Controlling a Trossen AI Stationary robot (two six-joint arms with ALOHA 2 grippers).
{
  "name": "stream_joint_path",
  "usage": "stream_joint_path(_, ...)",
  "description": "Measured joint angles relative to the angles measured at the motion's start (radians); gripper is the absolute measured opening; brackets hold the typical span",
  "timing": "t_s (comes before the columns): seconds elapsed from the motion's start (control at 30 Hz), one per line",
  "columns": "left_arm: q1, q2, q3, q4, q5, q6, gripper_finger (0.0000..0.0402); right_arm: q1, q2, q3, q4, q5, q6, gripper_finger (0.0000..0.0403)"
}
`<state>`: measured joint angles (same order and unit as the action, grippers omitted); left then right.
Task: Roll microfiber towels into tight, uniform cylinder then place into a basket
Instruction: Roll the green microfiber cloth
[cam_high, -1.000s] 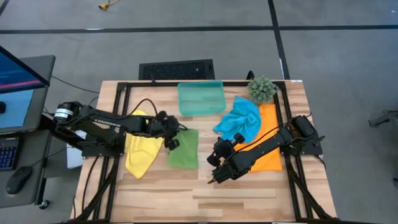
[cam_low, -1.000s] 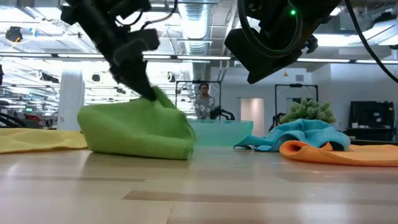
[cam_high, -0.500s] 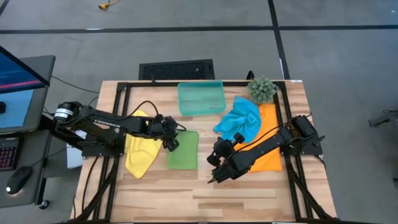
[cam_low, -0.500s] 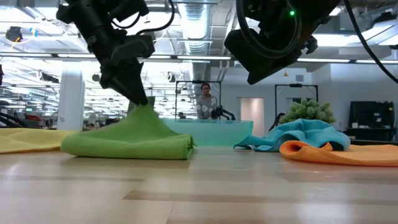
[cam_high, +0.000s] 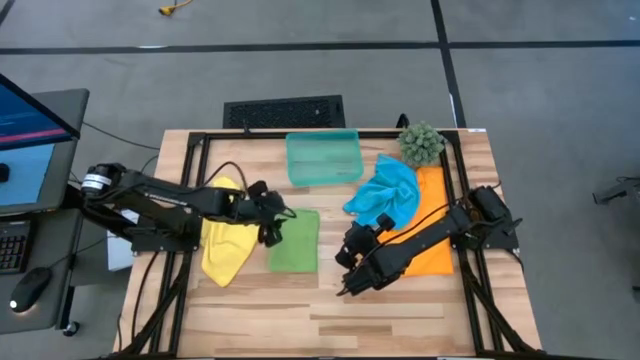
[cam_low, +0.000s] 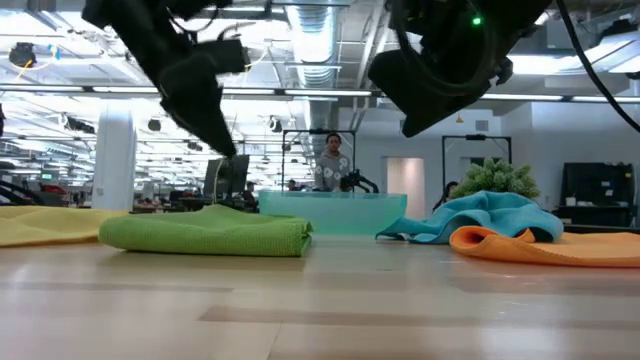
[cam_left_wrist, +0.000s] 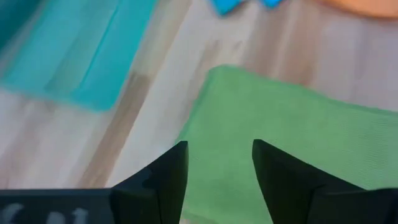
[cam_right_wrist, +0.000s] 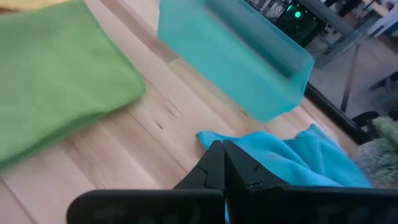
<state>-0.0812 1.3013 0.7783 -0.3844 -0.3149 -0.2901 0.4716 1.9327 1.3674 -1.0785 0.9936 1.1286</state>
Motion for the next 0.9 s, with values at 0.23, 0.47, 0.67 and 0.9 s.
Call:
stream_joint_path(0.23, -0.218, -0.028, -0.059, 0.113, -0.046, 0.043, 0.0171, 0.074, 0.000, 0.000, -0.162, -0.001, 0.116, 0.0012)
stream_joint_path(0.47, -0.402, -0.012, -0.188, 0.275, -0.166, -0.005, 0.0171, 0.139, 0.000, -0.062, -0.126, -0.071, 0.152, 0.0012)
stream_joint_path(0.67, -0.517, -0.012, -0.255, 0.377, -0.171, 0.033, 0.0171, 0.121, 0.001, -0.168, 0.069, -0.096, 0.009, 0.0012)
stream_joint_path(0.9, -0.541, 0.022, -0.314, 0.449, -0.160, 0.087, 0.0171, 0.054, 0.001, -0.181, 0.416, -0.206, -0.461, 0.0012)
